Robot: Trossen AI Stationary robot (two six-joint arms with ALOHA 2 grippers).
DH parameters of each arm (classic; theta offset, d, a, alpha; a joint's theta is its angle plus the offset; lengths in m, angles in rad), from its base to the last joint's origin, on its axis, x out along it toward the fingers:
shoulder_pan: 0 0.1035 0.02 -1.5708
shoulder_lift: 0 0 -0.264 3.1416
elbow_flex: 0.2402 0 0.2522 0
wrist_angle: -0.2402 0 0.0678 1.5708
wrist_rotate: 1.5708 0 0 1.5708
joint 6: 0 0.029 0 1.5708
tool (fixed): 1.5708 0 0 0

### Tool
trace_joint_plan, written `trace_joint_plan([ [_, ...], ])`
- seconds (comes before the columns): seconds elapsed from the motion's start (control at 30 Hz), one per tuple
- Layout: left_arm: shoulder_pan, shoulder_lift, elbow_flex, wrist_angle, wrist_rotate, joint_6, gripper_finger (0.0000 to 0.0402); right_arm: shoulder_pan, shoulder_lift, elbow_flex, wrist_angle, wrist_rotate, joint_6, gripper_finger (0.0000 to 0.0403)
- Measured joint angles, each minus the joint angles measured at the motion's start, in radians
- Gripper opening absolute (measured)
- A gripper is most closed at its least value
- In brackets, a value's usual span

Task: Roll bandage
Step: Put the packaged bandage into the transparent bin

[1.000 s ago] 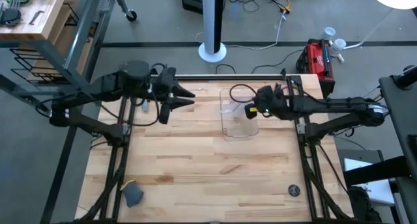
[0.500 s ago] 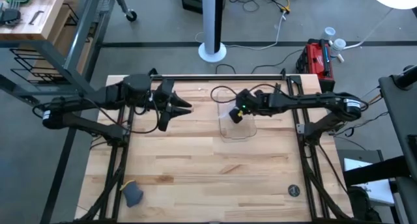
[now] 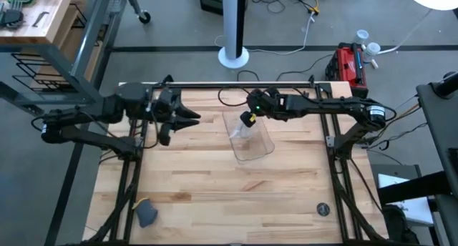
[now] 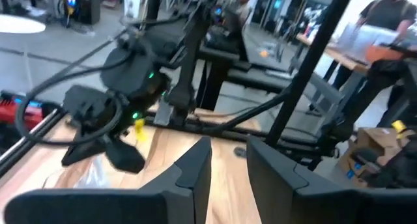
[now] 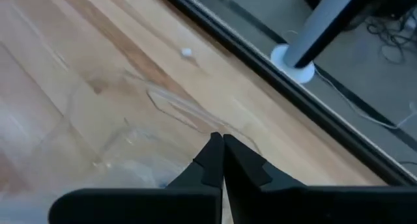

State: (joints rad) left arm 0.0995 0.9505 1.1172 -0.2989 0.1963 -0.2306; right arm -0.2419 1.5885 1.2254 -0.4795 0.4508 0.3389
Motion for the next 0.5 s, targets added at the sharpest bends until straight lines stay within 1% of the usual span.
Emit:
trace_joint_plan([
  [0.17,-0.052,-0.036,-0.017,-0.04,-0.002,-0.026,0.0086,-0.004,-0.009,0.007,-0.029,-0.009,-0.01,0.0002],
  [0.27,-0.087,-0.045,-0.069,-0.067,-0.003,-0.04,0.0088,-0.002,-0.033,0.006,-0.092,-0.022,-0.006,0.0002],
  [0.37,-0.113,-0.041,-0.143,-0.043,-0.007,-0.067,0.0089,-0.003,-0.078,0.005,-0.192,-0.038,0.021,0.0002],
  [0.43,-0.127,-0.028,-0.213,0.011,-0.051,-0.078,0.0086,-0.003,-0.129,0.005,-0.236,-0.087,0.04,0.0002],
  [0.5,-0.134,-0.013,-0.29,0.117,-0.104,-0.078,0.0083,-0.003,-0.174,0.005,-0.247,-0.181,0.04,0.0002],
])
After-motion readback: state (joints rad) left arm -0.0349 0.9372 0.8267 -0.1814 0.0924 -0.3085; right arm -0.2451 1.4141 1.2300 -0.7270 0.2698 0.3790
